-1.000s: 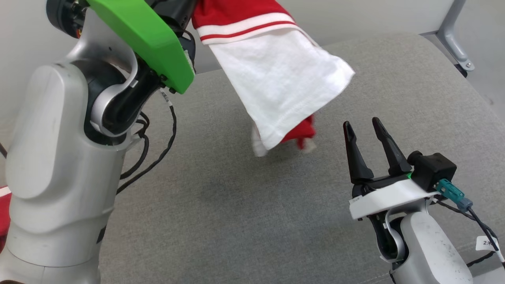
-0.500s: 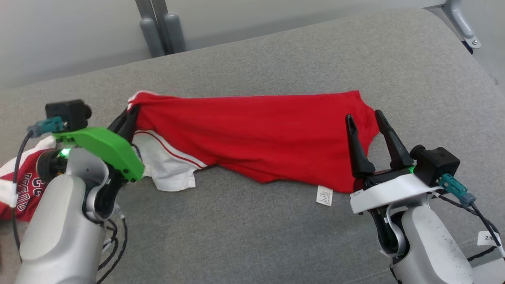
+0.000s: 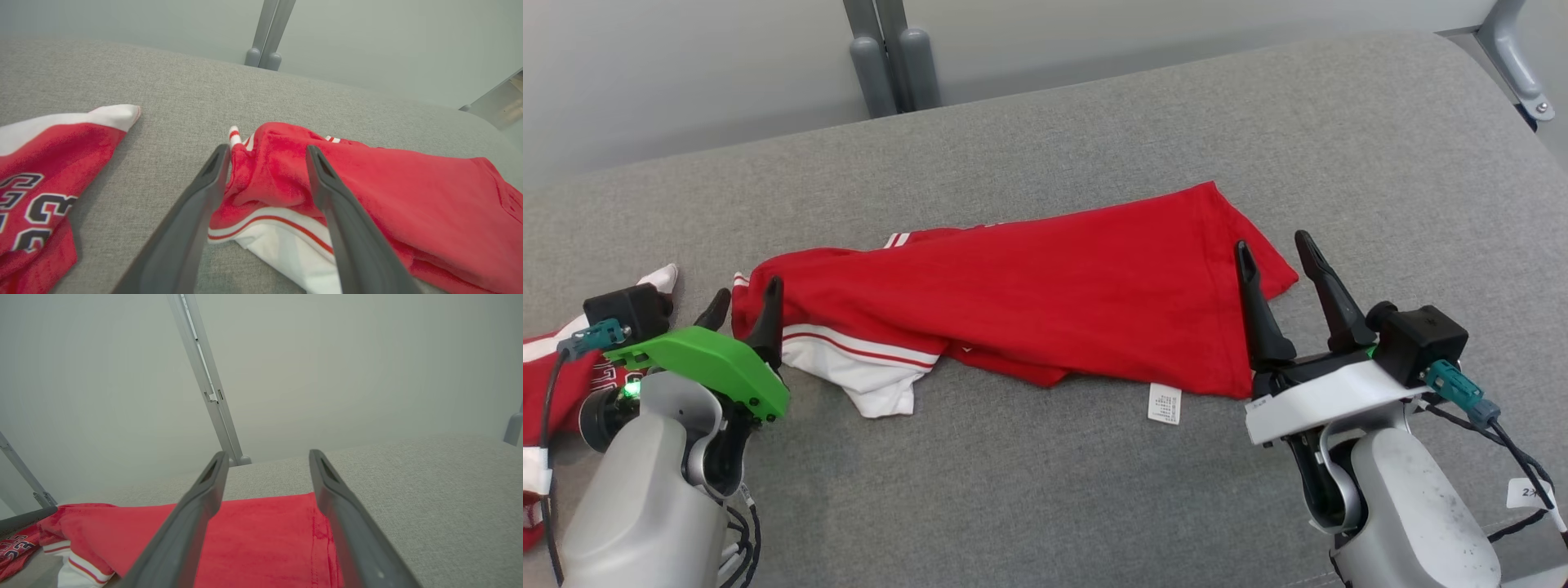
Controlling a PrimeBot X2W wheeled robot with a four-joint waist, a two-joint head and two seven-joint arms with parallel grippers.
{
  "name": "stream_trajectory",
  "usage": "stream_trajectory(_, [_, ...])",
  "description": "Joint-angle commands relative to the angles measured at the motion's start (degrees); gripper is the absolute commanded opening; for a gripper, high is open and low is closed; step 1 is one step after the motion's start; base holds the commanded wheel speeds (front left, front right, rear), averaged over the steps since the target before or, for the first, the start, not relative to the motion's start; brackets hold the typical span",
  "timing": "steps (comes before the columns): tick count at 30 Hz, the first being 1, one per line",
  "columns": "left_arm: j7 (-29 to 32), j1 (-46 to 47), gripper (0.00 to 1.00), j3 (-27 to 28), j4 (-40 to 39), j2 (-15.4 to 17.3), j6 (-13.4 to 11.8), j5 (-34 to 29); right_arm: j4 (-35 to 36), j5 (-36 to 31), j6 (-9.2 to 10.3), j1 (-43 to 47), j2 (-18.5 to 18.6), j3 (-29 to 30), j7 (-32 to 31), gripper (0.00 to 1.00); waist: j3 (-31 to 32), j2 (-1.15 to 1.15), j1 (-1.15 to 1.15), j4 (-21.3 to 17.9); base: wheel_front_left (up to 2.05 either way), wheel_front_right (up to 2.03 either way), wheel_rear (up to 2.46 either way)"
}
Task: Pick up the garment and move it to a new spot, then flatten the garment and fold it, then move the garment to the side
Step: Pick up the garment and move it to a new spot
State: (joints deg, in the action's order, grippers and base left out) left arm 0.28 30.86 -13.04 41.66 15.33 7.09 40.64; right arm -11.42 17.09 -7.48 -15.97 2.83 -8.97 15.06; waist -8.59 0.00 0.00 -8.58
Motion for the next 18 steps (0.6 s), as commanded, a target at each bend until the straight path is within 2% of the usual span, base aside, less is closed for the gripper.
stream_trajectory(1, [-1.24, -0.16, 1.0, -0.29, -0.82, 0.91, 0.38, 0.73, -0.2, -0.35, -0.03, 0.56, 0.11, -0.13, 0.18, 1.0, 0.67, 0.0, 0.0, 0.35, 0.0, 0.0, 0.0])
stream_trajectory(10, [-11.88, -6.06, 1.0, -0.58, -13.1, 8.35, 0.26, -1.61, 0.06, -1.66, -0.03, 2.32, 0.65, 0.65, 0.18, 1.0, 3.71, 0.0, 0.0, 1.48, 0.0, 0.0, 0.0])
stream_trajectory(14, [-14.36, -11.23, 1.0, 1.09, -19.59, 9.63, -2.53, -3.89, 0.5, -2.17, -0.03, 3.24, 0.98, 1.23, 0.17, 1.0, 4.55, 0.0, 0.0, 2.08, 0.0, 0.0, 0.0])
stream_trajectory(18, [-15.32, -17.2, 1.0, 3.08, -26.33, 9.2, -6.28, -6.79, 1.0, -2.15, -0.03, 4.05, 1.22, 1.32, 0.18, 1.0, 4.79, 0.0, 0.0, 2.71, 0.0, 0.0, 0.0])
